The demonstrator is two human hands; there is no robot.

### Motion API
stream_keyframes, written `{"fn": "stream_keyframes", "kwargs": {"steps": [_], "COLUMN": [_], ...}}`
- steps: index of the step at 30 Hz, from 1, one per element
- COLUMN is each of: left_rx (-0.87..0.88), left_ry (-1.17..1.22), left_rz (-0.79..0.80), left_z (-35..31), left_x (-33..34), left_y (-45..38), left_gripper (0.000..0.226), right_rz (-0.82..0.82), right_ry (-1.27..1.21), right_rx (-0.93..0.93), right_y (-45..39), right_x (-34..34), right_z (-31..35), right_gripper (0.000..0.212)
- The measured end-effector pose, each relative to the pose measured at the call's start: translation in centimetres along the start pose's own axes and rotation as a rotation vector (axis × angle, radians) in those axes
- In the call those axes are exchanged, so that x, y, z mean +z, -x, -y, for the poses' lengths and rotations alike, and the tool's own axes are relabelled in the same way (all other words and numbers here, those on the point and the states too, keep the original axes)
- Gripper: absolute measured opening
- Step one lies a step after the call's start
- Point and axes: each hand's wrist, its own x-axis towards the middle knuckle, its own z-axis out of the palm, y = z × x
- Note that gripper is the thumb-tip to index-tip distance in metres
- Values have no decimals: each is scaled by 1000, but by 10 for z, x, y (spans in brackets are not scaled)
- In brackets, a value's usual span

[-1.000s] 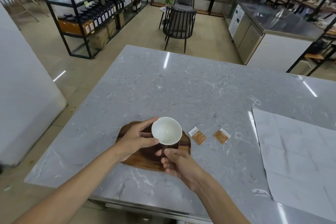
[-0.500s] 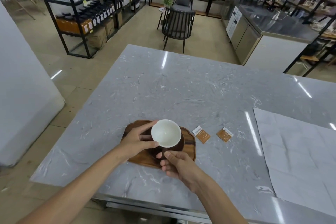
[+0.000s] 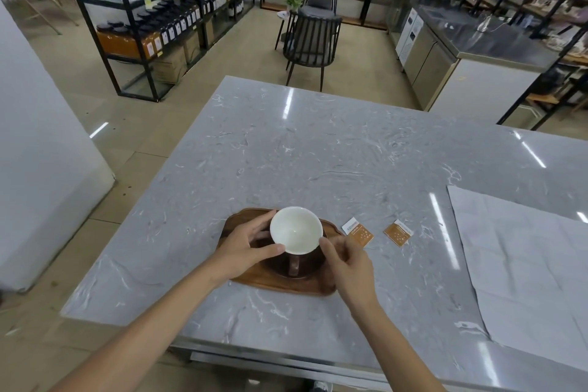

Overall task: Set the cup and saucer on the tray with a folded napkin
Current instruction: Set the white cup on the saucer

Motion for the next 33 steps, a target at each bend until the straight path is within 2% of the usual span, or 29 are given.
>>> {"fn": "stream_keyframes", "kwargs": {"steps": [1, 4, 8, 15, 33], "left_rx": [4, 2, -6, -9, -22], "left_ry": [-4, -22, -37, -38, -54], "left_rz": [0, 10, 17, -17, -10], "left_z": [0, -1, -1, 4, -3], "left_x": [0, 0, -1, 1, 3], "left_y": [0, 0, 0, 1, 6], "left_gripper": [71, 70, 71, 79, 81], "right_rz": [35, 180, 208, 238, 243], "right_ry": [-44, -66, -12, -49, -8], "right_rx": [-9, -60, -81, -65, -49], "right_y": [-4, -12, -12, -13, -13], "right_x": [0, 3, 8, 4, 5], "right_z": [2, 2, -1, -1, -1], "right_gripper": [15, 45, 56, 57, 62]}}
